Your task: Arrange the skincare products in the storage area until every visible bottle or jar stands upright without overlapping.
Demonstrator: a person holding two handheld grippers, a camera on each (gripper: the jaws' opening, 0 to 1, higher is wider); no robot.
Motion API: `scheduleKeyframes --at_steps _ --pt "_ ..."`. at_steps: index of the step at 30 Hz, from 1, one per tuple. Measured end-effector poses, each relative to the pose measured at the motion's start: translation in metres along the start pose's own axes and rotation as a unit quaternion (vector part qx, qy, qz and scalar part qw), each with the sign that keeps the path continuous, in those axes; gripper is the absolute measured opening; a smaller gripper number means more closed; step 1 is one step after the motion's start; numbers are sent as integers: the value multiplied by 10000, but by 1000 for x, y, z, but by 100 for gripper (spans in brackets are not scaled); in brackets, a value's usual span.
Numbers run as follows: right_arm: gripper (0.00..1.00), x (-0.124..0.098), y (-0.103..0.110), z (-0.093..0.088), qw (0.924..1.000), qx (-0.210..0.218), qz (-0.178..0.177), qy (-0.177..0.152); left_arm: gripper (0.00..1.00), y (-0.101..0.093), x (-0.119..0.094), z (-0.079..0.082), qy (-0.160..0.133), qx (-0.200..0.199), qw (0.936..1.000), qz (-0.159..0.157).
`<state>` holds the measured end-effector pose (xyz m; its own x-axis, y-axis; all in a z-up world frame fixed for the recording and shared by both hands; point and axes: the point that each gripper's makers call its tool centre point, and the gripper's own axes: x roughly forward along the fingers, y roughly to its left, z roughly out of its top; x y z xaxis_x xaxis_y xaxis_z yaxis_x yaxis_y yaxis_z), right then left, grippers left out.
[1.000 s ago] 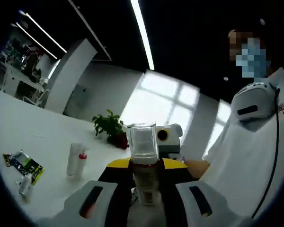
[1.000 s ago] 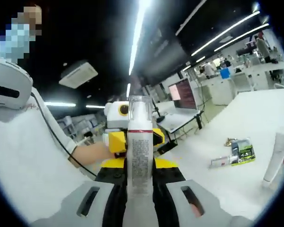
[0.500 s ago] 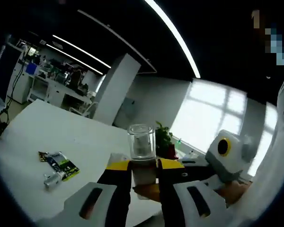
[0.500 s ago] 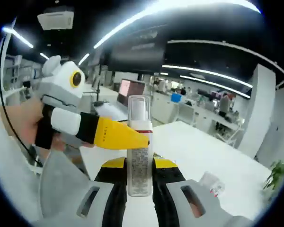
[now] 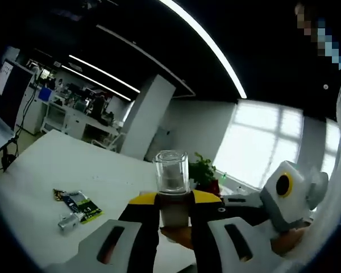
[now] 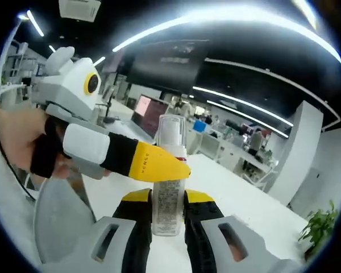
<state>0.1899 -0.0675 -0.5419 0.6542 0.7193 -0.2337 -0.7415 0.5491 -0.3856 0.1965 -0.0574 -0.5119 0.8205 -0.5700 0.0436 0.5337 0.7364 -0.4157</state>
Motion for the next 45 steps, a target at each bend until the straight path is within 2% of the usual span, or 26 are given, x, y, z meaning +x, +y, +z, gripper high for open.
scheduleKeyframes --at_steps 1,4,8,9,12,14,15,17,18,20,21,24,26,28,30,32,33,34,35,36,37,39,42,43,45 --pt "21 0 2 0 9999 50 113 -43 15 -1 -1 0 99 203 9996 -146" --pt "22 2 9 0 9987 299 396 -87 15 -2 -3 -2 314 405 9980 -380" --pt "24 5 15 5 9953 486 813 -180 15 -5 -6 0 604 809 9924 -697" --pt "24 5 20 7 9919 592 1102 -226 15 -6 -9 1 752 1002 9890 -786" --pt "24 -1 24 15 9807 944 1637 -495 15 -14 -14 3 820 1223 9821 -1176" --pt "23 -4 26 16 9646 1316 2174 -701 15 -20 -16 3 882 1183 9773 -1523" --pt "23 -4 24 15 9530 1614 2448 -766 15 -22 -16 3 923 1164 9752 -1638" --pt "22 -9 27 18 9345 1878 2902 -856 15 -33 -18 6 974 1263 9658 -2046" --pt "22 -11 28 19 9252 1991 3110 -874 15 -39 -19 7 1020 1324 9588 -2298" --pt "22 -14 31 19 9128 1962 3473 -878 15 -44 -19 5 1105 1384 9508 -2542" --pt "21 -16 35 19 9063 1884 3681 -875 15 -48 -21 2 1239 1399 9424 -2774" --pt "21 -21 42 17 8951 1760 4033 -712 15 -51 -22 -1 1477 1538 9263 -3107" --pt "20 -17 38 19 9021 1588 3943 -736 15 -50 -19 0 1522 1576 9233 -3156" --pt "20 -16 39 19 9058 1504 3891 -737 15 -50 -18 1 1552 1665 9192 -3213" --pt "19 -8 32 17 9213 1479 3511 -784 16 -45 -13 1 1584 1724 9197 -3153" --pt "19 -4 24 15 9298 1670 3171 -833 16 -39 -8 2 1552 1569 9287 -2982" --pt "18 -2 20 15 9328 1778 3022 -838 17 -35 -2 5 1392 1502 9392 -2757" --pt "18 0 15 15 9358 1934 2826 -842 17 -32 3 8 1215 1497 9469 -2574" --pt "18 2 9 13 9409 1985 2616 -832 18 -30 6 9 1095 1474 9517 -2459" --pt "18 2 7 13 9432 1959 2551 -836 18 -29 8 9 984 1288 9592 -2317" --pt "18 3 5 13 9475 1938 2403 -827 18 -28 9 9 949 1235 9617 -2256" --pt "18 8 -2 14 9585 1940 1949 -755 20 -23 16 14 657 1220 9726 -1867" --pt "18 13 -9 13 9721 1809 1360 -612 25 -18 23 14 465 1322 9812 -1328" --pt "18 15 -12 13 9751 1850 1086 -563 26 -19 24 9 562 1353 9821 -1184" --pt "18 18 -14 12 9795 1786 790 -492 30 -14 26 13 389 1594 9833 -782"
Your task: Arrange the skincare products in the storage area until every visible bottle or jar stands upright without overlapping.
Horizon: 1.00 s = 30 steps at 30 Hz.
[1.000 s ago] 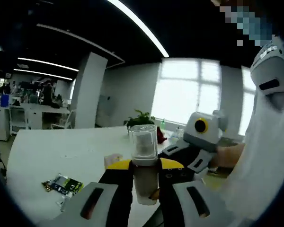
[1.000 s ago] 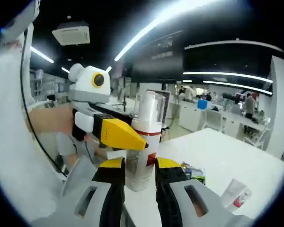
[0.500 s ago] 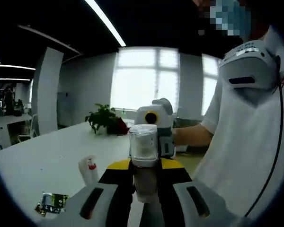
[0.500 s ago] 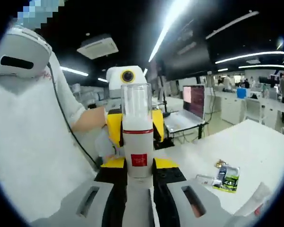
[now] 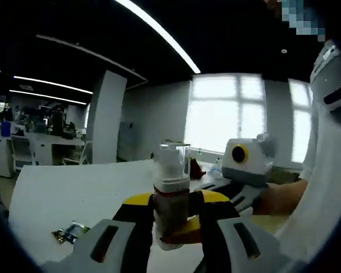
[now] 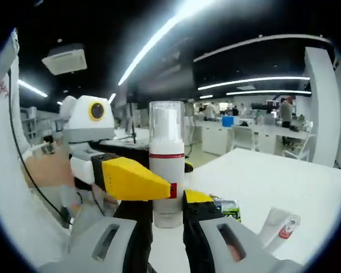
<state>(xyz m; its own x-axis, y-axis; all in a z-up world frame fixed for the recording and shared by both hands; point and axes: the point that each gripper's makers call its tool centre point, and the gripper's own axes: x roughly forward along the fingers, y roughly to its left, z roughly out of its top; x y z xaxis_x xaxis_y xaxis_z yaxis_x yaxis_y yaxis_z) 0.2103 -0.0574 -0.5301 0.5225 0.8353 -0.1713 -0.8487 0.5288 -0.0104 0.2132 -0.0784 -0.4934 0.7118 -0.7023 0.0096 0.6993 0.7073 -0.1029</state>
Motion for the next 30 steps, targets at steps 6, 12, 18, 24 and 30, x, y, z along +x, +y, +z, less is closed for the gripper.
scheduleKeyframes --at_steps 6,12,18,24,30 --pt "18 -3 4 0 9983 -91 -572 -83 22 6 0 3 -111 187 9978 633" --pt "18 -9 -1 -5 9955 -13 -942 -125 19 0 1 1 -150 144 9978 634" --pt "20 -20 -3 -10 9953 -315 -886 -232 18 -12 6 -4 -25 93 9999 75" --pt "30 -37 -17 -34 9972 -273 -686 126 18 -27 18 -7 77 316 9977 -599" --pt "23 -74 -35 -50 9977 -479 -230 418 18 -39 36 -21 180 554 9887 -1379"
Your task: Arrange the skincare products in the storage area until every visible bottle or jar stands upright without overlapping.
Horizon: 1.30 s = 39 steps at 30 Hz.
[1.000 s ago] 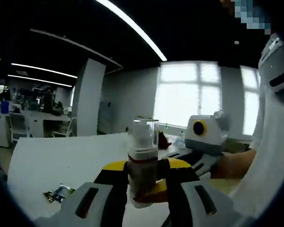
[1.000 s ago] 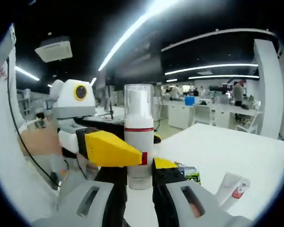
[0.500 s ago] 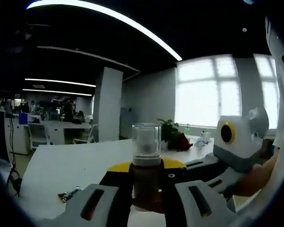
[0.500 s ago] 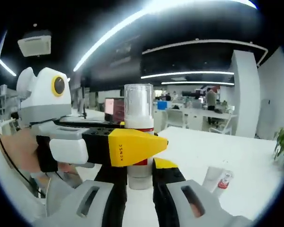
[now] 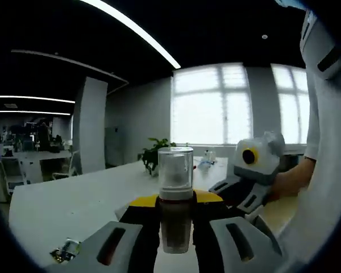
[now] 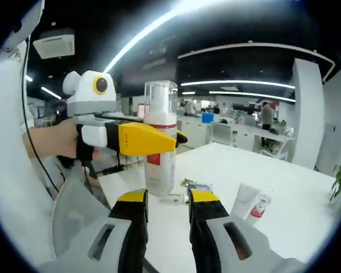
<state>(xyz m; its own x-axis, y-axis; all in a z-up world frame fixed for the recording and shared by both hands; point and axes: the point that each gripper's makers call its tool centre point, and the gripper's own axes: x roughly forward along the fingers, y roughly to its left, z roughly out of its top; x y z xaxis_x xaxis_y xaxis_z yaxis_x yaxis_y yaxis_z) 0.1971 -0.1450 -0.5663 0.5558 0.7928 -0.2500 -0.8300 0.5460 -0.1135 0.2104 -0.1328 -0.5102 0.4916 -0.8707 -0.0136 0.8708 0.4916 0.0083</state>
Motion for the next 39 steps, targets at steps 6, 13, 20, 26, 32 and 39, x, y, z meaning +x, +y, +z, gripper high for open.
scheduleKeyframes --at_steps 6,13,20,26,32,39 --pt "29 -26 -25 7 9992 74 382 -72 18 0 18 -11 -80 -140 9988 -461" --pt "33 -23 -29 29 9946 7 1023 -176 18 -12 43 -43 267 -14 9947 -997" --pt "31 -7 -36 6 9858 -208 1632 329 18 -25 68 -70 547 66 9888 -1389" --pt "22 -1 -51 -18 9811 -167 1850 546 18 -20 83 -90 625 -154 9854 -1579" --pt "19 8 -65 -35 9769 -263 2043 560 18 -9 98 -108 602 -240 9844 -1638" --pt "18 21 -81 -82 9635 -833 2254 1183 17 3 120 -154 1045 -225 9803 -1660"
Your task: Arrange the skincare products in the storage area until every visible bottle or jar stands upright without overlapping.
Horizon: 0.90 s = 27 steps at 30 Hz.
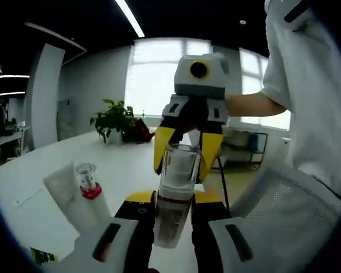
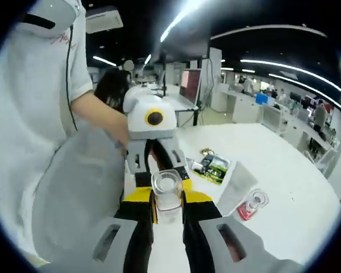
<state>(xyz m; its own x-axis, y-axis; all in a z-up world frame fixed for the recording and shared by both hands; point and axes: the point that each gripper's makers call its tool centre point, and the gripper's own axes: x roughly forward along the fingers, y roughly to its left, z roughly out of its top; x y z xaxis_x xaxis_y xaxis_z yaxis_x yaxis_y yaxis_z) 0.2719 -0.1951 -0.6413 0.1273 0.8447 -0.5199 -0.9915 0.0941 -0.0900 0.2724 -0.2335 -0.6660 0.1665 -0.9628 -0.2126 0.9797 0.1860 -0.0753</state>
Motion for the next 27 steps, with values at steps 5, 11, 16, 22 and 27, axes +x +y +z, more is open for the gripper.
scheduleKeyframes --at_steps 5,11,16,22,27 --pt "17 14 -16 -35 9990 -182 126 389 17 16 20 -32 316 -9 9995 92" --pt "17 27 -36 -68 9980 -240 202 554 17 45 34 -66 601 -118 9978 262" --pt "17 34 -51 -84 9989 -42 153 436 17 63 39 -81 688 -243 9966 396" --pt "17 38 -60 -91 9989 -19 219 411 17 73 44 -89 688 -331 9961 446" --pt "17 40 -73 -92 9992 7 172 361 18 86 45 -89 597 -385 9959 561"
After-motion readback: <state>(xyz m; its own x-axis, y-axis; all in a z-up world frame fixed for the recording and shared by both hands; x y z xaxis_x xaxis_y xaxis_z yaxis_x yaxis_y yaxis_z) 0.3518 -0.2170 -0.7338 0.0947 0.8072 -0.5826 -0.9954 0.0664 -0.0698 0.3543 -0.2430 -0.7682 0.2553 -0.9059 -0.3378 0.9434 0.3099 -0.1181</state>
